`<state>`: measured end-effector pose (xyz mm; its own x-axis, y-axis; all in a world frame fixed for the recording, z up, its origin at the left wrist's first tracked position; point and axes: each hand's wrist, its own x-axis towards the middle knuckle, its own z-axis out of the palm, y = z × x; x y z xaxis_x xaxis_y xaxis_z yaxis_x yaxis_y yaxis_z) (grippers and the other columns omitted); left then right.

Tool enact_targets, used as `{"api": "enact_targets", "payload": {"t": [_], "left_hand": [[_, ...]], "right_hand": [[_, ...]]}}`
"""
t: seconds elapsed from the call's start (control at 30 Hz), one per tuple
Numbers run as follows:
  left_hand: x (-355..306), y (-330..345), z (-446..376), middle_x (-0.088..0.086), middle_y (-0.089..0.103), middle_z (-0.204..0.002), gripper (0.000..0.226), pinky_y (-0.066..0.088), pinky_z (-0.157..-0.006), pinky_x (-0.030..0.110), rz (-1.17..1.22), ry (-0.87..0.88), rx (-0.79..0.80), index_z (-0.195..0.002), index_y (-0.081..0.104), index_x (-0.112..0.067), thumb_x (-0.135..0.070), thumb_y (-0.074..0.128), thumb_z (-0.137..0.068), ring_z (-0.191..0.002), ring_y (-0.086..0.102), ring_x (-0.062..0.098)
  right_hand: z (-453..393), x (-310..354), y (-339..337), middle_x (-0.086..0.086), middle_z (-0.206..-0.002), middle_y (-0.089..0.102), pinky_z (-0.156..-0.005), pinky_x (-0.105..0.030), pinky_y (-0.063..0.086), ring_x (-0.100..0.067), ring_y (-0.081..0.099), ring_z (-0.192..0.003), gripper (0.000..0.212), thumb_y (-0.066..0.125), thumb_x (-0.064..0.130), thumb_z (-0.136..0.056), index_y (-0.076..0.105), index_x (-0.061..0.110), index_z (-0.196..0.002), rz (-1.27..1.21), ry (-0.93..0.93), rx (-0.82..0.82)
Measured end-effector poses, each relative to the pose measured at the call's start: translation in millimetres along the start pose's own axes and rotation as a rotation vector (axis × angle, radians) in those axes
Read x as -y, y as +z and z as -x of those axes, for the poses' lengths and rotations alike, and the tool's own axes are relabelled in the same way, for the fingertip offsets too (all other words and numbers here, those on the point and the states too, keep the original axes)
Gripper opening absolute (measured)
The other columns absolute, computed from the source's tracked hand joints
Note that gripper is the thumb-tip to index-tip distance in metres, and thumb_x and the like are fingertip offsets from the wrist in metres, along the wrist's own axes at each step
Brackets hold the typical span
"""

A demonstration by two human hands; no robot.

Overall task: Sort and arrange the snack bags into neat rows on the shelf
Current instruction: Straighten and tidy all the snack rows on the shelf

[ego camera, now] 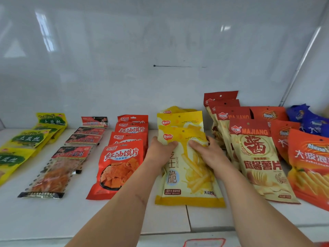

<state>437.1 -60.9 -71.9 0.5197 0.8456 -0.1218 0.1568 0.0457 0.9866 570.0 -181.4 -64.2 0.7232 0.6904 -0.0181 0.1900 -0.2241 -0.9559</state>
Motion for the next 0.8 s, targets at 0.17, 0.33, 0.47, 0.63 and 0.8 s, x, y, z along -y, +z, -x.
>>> {"api": "enact_targets", "payload": {"t": [0.17, 0.33, 0.47, 0.63, 0.8], "left_hand": [[-25, -6, -8, -0.001, 0.068, -0.11, 0.056, 0.054, -0.086, 0.037, 0.018, 0.025, -0.08, -0.12, 0.053, -0.015, -0.043, 0.08, -0.08, -0.098, 0.066, 0.021], [-37, 0, -25, 0.005, 0.066, -0.123, 0.103, 0.056, -0.092, 0.046, -0.013, -0.013, -0.116, -0.134, 0.052, -0.013, -0.075, 0.071, -0.053, -0.105, 0.067, 0.029], [-35, 6, -35, 0.004, 0.07, -0.112, 0.083, 0.057, -0.09, 0.046, -0.025, -0.024, -0.103, -0.127, 0.058, -0.017, -0.069, 0.067, -0.064, -0.099, 0.069, 0.027], [-31, 10, -36, -0.004, 0.069, -0.113, 0.03, 0.058, -0.088, 0.041, 0.038, 0.076, -0.104, -0.12, 0.061, -0.026, -0.043, 0.062, -0.095, -0.1, 0.068, 0.019], [-22, 15, -42, -0.008, 0.069, -0.108, 0.027, 0.057, -0.083, 0.034, -0.022, 0.13, -0.165, -0.12, 0.061, -0.028, -0.042, 0.058, -0.098, -0.095, 0.067, 0.013]], "right_hand": [[-14, 9, -4, -0.004, -0.159, 0.032, -0.112, -0.047, 0.037, -0.028, 0.04, -0.14, 0.113, 0.071, 0.072, -0.07, 0.016, 0.026, -0.157, 0.068, 0.037, -0.042], [-23, 13, 12, -0.003, -0.153, 0.042, -0.11, -0.045, 0.04, -0.026, 0.045, -0.137, 0.108, 0.067, 0.074, -0.071, 0.024, 0.02, -0.154, 0.187, -0.045, -0.109], [-30, 4, 19, 0.005, -0.123, 0.062, -0.092, -0.046, 0.053, -0.021, 0.062, -0.113, 0.084, 0.059, 0.084, -0.06, 0.05, 0.031, -0.124, 0.259, -0.109, -0.193], [-39, 6, 17, 0.007, -0.116, 0.062, -0.089, -0.045, 0.054, -0.02, 0.062, -0.11, 0.077, 0.061, 0.081, -0.062, 0.05, 0.032, -0.12, 0.276, -0.161, -0.221], [-41, -2, 20, 0.007, -0.126, 0.059, -0.092, -0.048, 0.052, -0.021, 0.06, -0.115, 0.09, 0.058, 0.085, -0.059, 0.042, 0.035, -0.133, 0.244, -0.148, -0.207]]}}
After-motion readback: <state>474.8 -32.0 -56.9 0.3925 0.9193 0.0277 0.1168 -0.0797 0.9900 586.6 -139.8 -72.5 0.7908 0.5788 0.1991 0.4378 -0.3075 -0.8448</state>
